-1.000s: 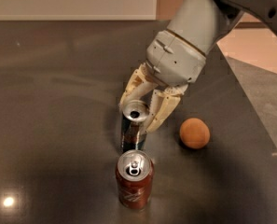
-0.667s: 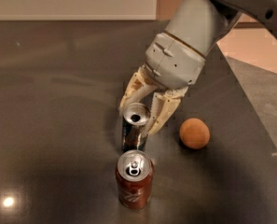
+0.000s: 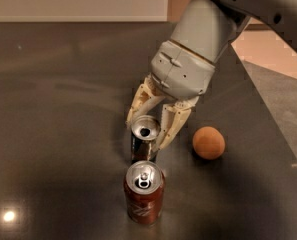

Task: Move redbull can near coke can

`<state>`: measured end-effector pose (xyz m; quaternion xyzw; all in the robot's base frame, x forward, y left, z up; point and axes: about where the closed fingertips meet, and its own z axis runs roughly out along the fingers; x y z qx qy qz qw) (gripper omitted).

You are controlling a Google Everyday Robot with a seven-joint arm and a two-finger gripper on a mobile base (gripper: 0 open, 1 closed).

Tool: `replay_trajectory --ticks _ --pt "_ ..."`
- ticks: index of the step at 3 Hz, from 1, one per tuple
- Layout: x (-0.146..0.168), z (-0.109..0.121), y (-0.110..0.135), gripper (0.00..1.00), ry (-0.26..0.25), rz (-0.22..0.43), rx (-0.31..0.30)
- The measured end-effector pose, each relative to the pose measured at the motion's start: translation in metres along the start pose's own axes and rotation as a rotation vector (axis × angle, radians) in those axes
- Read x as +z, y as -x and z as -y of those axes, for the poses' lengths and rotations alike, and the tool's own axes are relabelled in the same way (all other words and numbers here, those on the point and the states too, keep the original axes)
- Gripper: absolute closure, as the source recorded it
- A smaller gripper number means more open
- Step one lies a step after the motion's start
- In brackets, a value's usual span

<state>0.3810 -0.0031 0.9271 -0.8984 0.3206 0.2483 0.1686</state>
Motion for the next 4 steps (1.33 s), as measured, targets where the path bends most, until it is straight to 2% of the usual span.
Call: replay_trajectory --ticks 2,3,4 --pt "0.008 0.0 -0.001 0.14 0.041 -0.022 -0.042" --pt "0.008 0.011 -0.002 0.0 0.001 -0.032 -0.044" --pt "0.008 0.019 -0.001 0.0 -0.03 -0.041 -0.047"
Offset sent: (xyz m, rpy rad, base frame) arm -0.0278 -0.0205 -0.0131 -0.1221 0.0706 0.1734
